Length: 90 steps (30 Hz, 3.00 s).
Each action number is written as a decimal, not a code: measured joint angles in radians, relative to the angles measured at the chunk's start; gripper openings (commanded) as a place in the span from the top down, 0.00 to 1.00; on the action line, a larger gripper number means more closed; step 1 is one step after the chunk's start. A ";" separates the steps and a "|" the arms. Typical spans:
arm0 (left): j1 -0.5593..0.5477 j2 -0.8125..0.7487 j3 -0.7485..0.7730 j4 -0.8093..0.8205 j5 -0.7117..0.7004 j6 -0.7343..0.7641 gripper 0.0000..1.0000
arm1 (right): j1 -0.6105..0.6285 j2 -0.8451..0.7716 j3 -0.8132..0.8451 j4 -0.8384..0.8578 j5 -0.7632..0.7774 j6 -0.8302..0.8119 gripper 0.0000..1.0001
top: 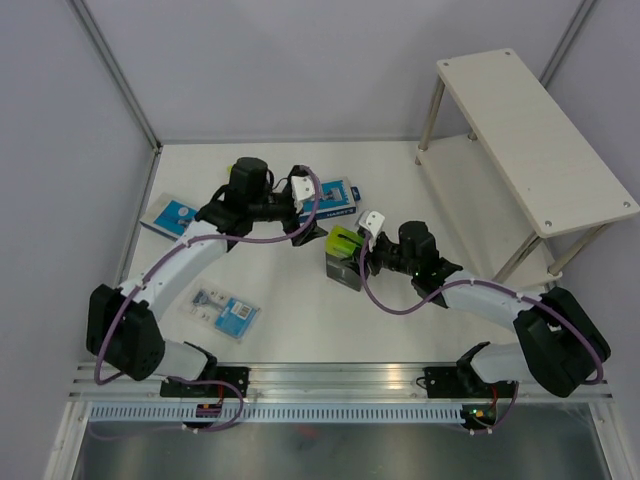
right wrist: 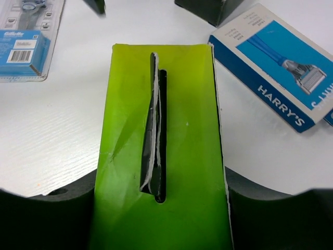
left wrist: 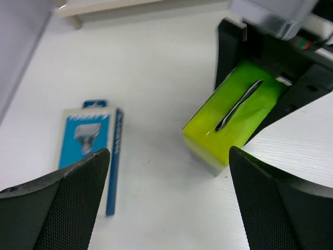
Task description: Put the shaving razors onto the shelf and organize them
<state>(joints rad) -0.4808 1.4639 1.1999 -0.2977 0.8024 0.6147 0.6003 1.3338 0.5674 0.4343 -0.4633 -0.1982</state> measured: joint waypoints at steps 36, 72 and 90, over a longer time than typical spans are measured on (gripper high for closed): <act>0.019 -0.509 -0.493 0.226 -0.835 -0.742 0.00 | 0.006 -0.054 0.871 -0.663 0.705 0.133 0.65; 0.019 -0.524 -0.477 0.147 -0.710 -0.754 0.00 | -0.717 0.080 1.484 -1.160 0.693 0.064 0.63; 0.019 -0.532 -0.476 0.119 -0.693 -0.753 0.00 | -0.769 0.203 1.511 -1.086 0.410 0.066 0.61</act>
<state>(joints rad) -0.4622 0.9321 0.7235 -0.1783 0.1093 -0.1383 -0.1688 1.5364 2.0785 -0.6521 -0.0528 -0.1322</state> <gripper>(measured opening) 0.993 0.581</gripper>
